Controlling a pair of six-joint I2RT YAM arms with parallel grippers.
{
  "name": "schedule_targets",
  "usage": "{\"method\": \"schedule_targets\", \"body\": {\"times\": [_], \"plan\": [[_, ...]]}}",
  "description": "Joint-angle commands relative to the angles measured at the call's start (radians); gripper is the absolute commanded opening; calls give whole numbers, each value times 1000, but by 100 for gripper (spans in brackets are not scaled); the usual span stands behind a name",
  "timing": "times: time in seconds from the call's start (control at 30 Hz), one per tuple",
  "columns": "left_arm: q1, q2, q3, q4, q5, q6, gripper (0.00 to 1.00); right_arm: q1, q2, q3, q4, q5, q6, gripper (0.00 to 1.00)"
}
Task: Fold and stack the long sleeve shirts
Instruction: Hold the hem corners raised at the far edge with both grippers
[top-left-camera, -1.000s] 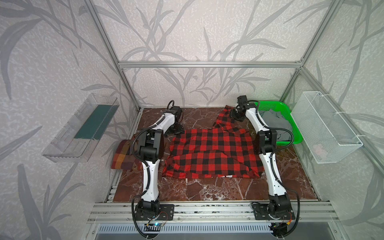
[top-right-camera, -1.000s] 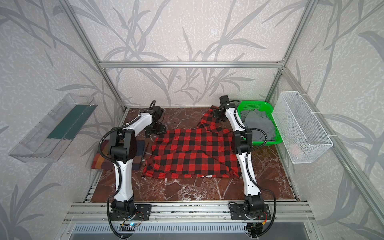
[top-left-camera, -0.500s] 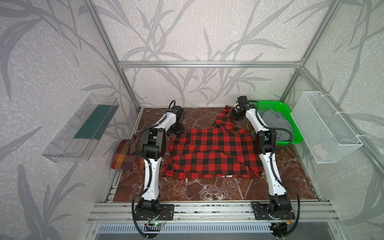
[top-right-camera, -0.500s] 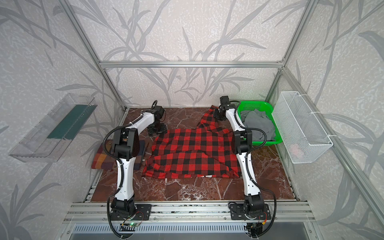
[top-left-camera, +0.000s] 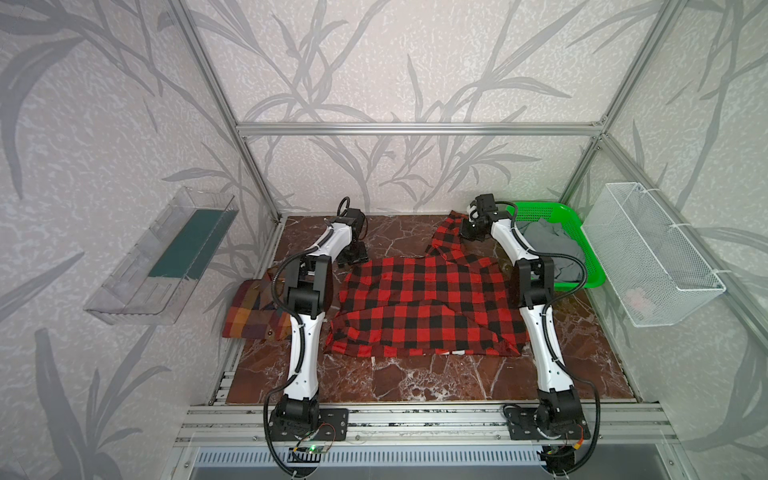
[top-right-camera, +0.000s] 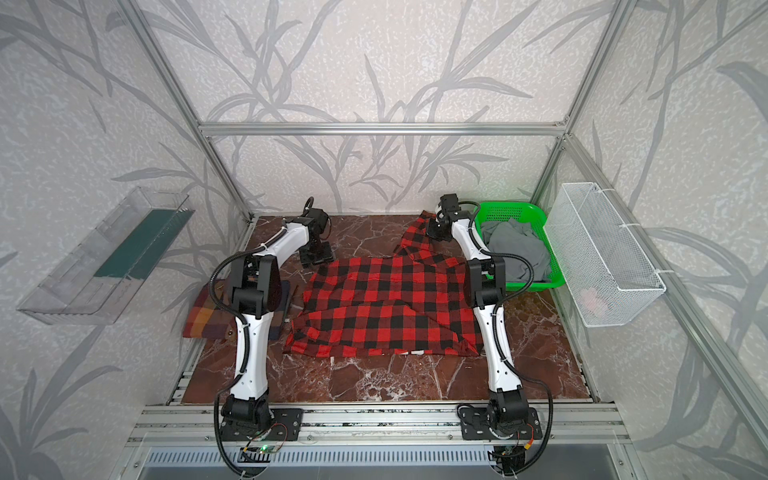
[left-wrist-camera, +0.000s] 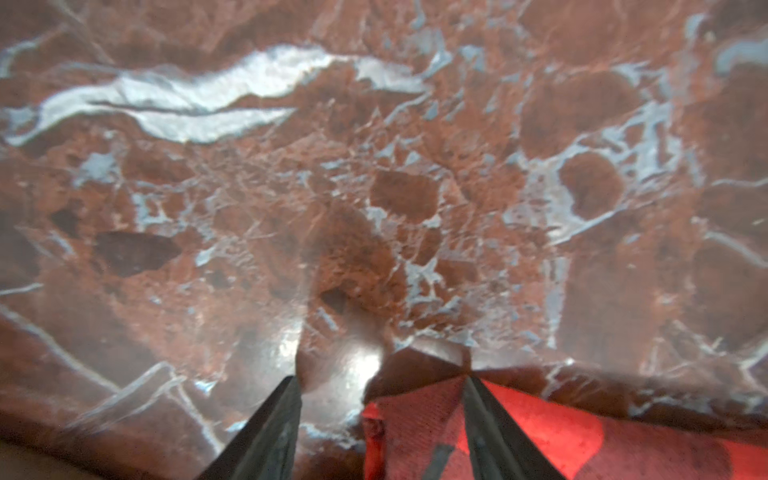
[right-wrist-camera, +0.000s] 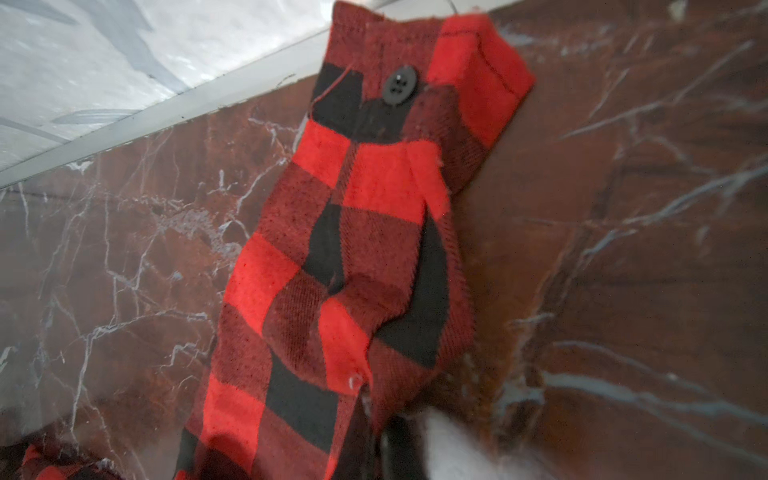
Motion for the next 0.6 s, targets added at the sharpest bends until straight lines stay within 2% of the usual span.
{"method": "schedule_targets", "body": {"times": [0.0,0.2,0.37,0.57], "plan": [[5,36,32,-1,24,14,48,1,-122,-40,59,-26,-40,0],[7,41,46,25,23,29,25,1,-271,-216,180,-46,-61,0],[10,39,77,25,21,38,0,1,-398,-362,288,-69,-59,0],[22,-50,39,91,23,44,0,1,-542,-531,396,-72,-68,0]]}}
